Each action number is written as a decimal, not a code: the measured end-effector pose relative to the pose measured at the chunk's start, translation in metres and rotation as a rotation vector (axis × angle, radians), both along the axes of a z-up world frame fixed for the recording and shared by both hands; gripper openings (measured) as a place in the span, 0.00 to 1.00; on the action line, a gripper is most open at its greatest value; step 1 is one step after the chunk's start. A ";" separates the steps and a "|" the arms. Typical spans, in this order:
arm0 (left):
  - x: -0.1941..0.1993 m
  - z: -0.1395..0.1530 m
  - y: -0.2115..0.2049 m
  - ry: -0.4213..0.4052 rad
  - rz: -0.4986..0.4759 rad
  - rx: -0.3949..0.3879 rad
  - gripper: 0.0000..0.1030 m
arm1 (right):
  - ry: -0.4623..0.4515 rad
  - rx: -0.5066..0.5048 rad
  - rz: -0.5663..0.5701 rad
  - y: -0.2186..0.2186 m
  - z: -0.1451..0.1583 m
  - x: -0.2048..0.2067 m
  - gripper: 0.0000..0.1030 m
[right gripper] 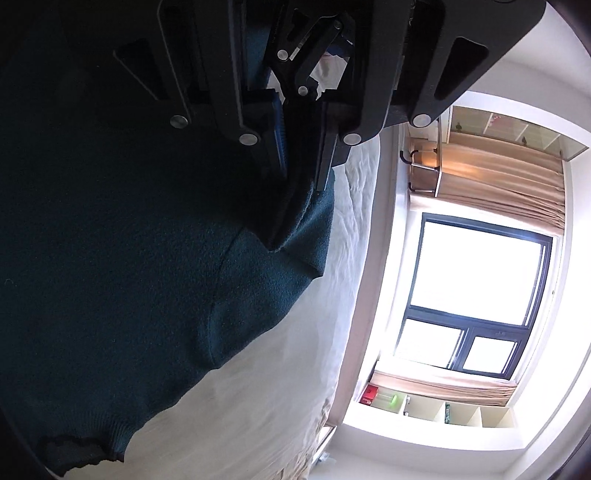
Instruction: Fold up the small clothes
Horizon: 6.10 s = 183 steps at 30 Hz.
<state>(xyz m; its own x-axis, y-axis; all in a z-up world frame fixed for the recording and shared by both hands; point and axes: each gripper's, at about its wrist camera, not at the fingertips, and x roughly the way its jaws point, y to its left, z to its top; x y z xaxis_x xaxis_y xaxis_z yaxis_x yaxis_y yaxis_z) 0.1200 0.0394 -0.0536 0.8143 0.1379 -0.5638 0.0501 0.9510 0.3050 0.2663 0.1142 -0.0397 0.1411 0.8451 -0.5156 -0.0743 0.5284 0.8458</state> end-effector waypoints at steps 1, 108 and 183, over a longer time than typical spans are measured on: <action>-0.001 0.002 0.002 0.002 -0.001 -0.016 0.20 | -0.008 -0.021 -0.004 -0.003 0.001 0.001 0.07; 0.099 -0.029 0.067 0.267 0.006 -0.554 0.31 | -0.072 -0.163 -0.606 -0.385 -0.077 -0.106 0.11; 0.167 0.034 -0.091 0.640 -0.372 -1.114 0.08 | -0.666 -0.960 -0.312 -0.199 0.011 -0.214 0.61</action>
